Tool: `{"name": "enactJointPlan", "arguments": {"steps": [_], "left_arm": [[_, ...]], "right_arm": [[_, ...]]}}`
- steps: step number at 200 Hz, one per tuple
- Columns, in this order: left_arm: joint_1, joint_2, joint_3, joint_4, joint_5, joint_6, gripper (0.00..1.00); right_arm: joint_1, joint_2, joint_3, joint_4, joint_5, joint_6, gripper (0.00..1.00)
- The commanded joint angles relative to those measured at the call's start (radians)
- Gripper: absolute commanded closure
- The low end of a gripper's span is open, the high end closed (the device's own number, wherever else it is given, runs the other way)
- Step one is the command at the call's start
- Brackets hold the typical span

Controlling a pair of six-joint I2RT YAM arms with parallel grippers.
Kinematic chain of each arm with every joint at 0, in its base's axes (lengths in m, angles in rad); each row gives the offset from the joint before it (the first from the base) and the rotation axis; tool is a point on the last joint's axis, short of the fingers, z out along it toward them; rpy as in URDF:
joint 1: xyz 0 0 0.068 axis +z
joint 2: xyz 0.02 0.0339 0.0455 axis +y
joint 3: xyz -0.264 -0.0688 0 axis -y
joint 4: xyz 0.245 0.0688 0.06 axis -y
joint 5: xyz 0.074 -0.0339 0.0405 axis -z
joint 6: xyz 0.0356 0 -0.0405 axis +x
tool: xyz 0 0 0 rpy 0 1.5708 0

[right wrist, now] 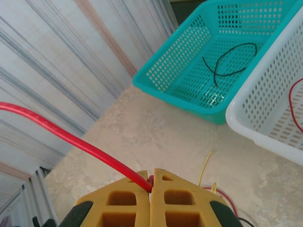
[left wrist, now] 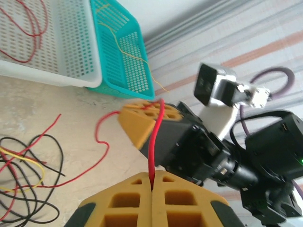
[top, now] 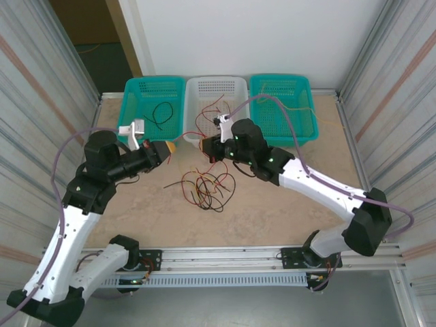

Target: Untangle the cables

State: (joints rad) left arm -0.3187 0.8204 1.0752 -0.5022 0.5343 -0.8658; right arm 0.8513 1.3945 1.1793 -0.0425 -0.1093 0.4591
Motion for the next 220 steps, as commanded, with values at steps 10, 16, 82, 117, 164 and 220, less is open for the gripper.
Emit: {"name": "enactJointPlan", "arguments": {"steps": [10,16,82,117,164,220], "left_arm": [[0.099,0.000,0.087,-0.216,-0.053,0.087,1.00],[0.119,0.007,0.106,-0.264,-0.068,0.110,1.00],[0.145,0.059,0.163,-0.373,-0.122,0.188,0.97],[0.145,-0.068,0.048,-0.130,-0.098,0.122,0.27],[0.147,-0.172,-0.098,-0.066,-0.219,0.063,0.19],[-0.018,-0.216,-0.526,0.618,-0.095,-0.184,0.33]], "right_arm": [[0.028,-0.077,-0.059,-0.102,0.063,-0.060,1.00],[0.038,-0.086,-0.067,-0.119,0.071,-0.071,1.00],[0.129,-0.115,-0.069,-0.200,0.086,-0.136,1.00],[0.102,-0.109,-0.009,-0.210,0.091,-0.083,1.00],[-0.031,-0.174,-0.023,-0.057,-0.085,0.156,1.00],[-0.072,-0.215,-0.043,0.127,-0.195,0.337,1.00]]}}
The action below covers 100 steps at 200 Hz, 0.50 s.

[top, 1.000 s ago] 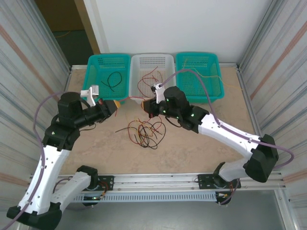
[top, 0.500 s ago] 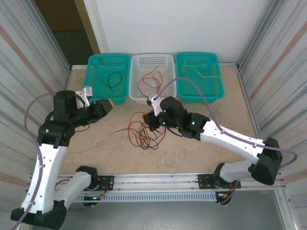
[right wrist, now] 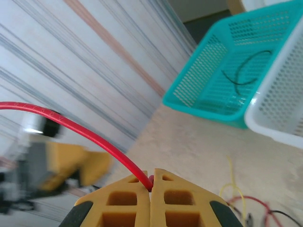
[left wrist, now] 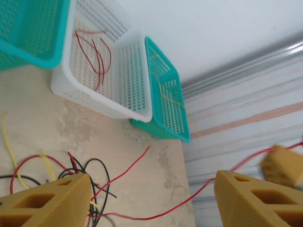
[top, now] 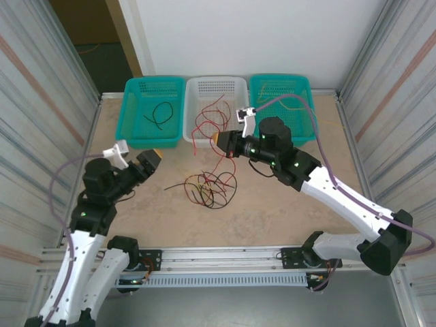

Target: Untangle the cables

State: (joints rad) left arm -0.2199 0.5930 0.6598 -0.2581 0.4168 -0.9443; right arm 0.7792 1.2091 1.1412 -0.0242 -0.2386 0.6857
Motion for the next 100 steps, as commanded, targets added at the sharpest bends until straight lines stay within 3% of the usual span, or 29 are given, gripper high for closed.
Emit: {"name": "enactJointPlan", "arguments": {"steps": [1,43,79,100], "left_arm": [[-0.126,0.012,-0.113,0.380,0.016,-0.101,0.33],[-0.459,0.113,-0.115,0.446,-0.223,0.248,0.22],[-0.552,0.243,-0.093,0.512,-0.239,0.397,0.19],[-0.562,0.317,-0.077,0.541,-0.229,0.421,0.21]], "right_arm": [[0.000,-0.030,-0.005,0.110,-0.066,0.113,1.00],[0.001,-0.034,0.007,0.162,-0.086,0.190,1.00],[0.015,-0.023,0.031,0.148,-0.093,0.196,1.00],[0.028,-0.017,0.034,0.151,-0.085,0.198,1.00]]}}
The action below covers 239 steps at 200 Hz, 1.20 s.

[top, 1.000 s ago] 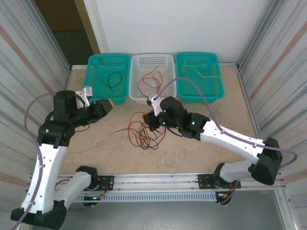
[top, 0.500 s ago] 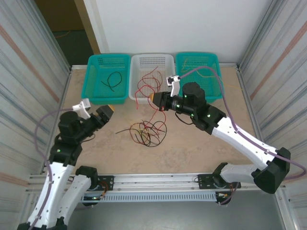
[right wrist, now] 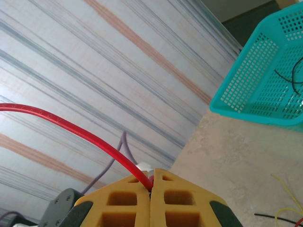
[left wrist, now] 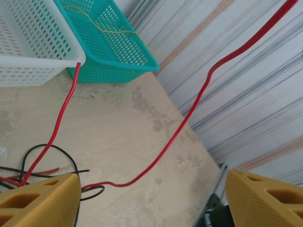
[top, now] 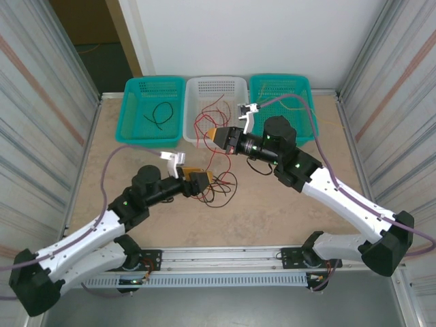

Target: Untangle the cables

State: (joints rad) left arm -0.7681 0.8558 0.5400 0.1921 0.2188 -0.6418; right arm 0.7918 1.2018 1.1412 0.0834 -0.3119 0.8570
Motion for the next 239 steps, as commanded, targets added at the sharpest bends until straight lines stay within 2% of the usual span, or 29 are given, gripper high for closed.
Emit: {"name": "enactJointPlan", "arguments": {"steps": [1,37,61,78,112,152,190,205,220,239], "left_arm": [[-0.014,0.057,0.044,0.094,-0.029,0.120,0.21],[-0.046,0.168,0.090,0.147,-0.016,0.184,0.24],[-0.066,0.236,0.128,0.160,0.027,0.272,0.28],[-0.084,0.283,0.156,0.146,0.016,0.320,0.33],[-0.095,0.349,0.163,0.187,0.056,0.323,0.46],[-0.099,0.356,0.126,0.271,0.063,0.303,0.49],[-0.099,0.364,0.130,0.289,0.065,0.307,0.65],[-0.099,0.367,0.124,0.296,0.057,0.304,0.74],[-0.099,0.364,0.107,0.309,0.048,0.302,0.87],[-0.099,0.357,0.084,0.321,0.040,0.295,0.95]], "right_arm": [[0.016,-0.009,0.035,0.043,-0.011,0.027,1.00],[0.033,0.007,0.050,0.036,0.005,0.027,1.00],[0.036,0.018,0.058,0.033,0.005,0.037,1.00],[0.038,0.021,0.064,0.030,0.006,0.042,1.00],[0.037,0.016,0.066,0.031,0.018,0.046,1.00],[0.021,0.013,0.065,0.065,0.017,0.078,1.00],[0.000,0.005,0.053,0.090,0.023,0.117,1.00],[-0.012,-0.008,0.035,0.105,0.034,0.140,1.00],[-0.032,-0.023,0.018,0.120,0.039,0.161,1.00],[-0.053,-0.034,0.013,0.112,0.036,0.168,1.00]]}}
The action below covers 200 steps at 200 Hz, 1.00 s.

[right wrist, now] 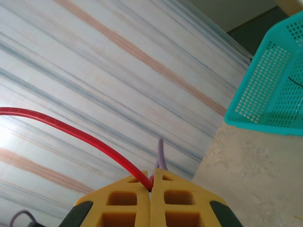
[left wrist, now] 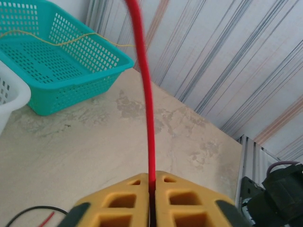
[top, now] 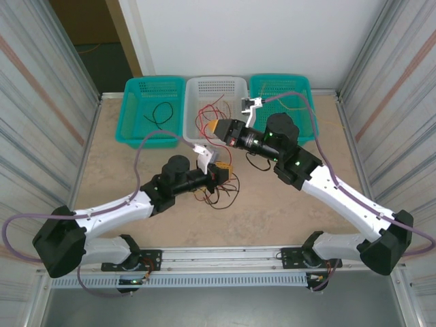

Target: Untangle the cables

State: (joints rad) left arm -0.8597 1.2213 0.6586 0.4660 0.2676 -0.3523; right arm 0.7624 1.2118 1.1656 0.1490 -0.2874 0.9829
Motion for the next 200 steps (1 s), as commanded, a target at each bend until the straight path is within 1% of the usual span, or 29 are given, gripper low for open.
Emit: {"name": "enactJointPlan", "arguments": {"steps": [1,11,41,76,97,101,109,116,121,131,144,163,170,181,200], "left_arm": [[-0.007,-0.010,-0.036,0.048,-0.008,0.005,0.95],[-0.007,-0.017,-0.048,0.054,-0.009,0.003,1.00],[-0.007,-0.075,-0.109,0.090,-0.013,-0.005,1.00],[-0.007,-0.223,-0.222,0.129,-0.045,-0.055,1.00],[-0.007,-0.306,-0.253,0.138,-0.037,-0.107,1.00],[-0.007,-0.320,-0.254,0.139,-0.041,-0.121,1.00],[-0.006,-0.347,-0.259,0.142,-0.051,-0.145,1.00],[-0.002,-0.367,-0.263,0.150,-0.060,-0.166,1.00],[0.004,-0.380,-0.267,0.162,-0.062,-0.184,1.00],[0.024,-0.401,-0.275,0.188,-0.055,-0.226,1.00],[0.073,-0.416,-0.283,0.234,-0.010,-0.297,1.00],[0.164,-0.408,-0.286,0.320,0.102,-0.411,1.00],[0.189,-0.396,-0.283,0.356,0.153,-0.443,1.00],[0.218,-0.375,-0.265,0.393,0.245,-0.480,1.00],[0.228,-0.337,-0.217,0.443,0.390,-0.505,1.00]], "right_arm": [[-0.026,-0.045,-0.011,0.045,0.011,0.042,1.00],[-0.034,-0.051,-0.013,0.037,0.014,0.042,1.00],[-0.067,-0.075,-0.036,0.028,0.022,0.054,1.00],[-0.126,-0.122,-0.090,-0.001,0.038,0.074,1.00],[-0.129,-0.120,-0.091,-0.049,0.037,0.050,1.00],[-0.125,-0.116,-0.089,-0.070,0.039,0.039,0.96],[-0.118,-0.110,-0.075,-0.131,0.055,0.012,0.85],[-0.111,-0.102,-0.066,-0.189,0.072,-0.010,0.70],[-0.110,-0.098,-0.064,-0.222,0.075,-0.026,0.62],[-0.110,-0.090,-0.067,-0.282,0.077,-0.055,0.53],[-0.114,-0.100,-0.108,-0.317,0.067,-0.077,0.47],[-0.138,-0.137,-0.214,-0.280,0.005,-0.074,0.38],[-0.151,-0.140,-0.247,-0.241,-0.062,-0.065,0.35],[-0.164,-0.118,-0.275,-0.190,-0.178,-0.058,0.35],[-0.154,-0.063,-0.293,-0.107,-0.303,-0.053,0.35]]}}
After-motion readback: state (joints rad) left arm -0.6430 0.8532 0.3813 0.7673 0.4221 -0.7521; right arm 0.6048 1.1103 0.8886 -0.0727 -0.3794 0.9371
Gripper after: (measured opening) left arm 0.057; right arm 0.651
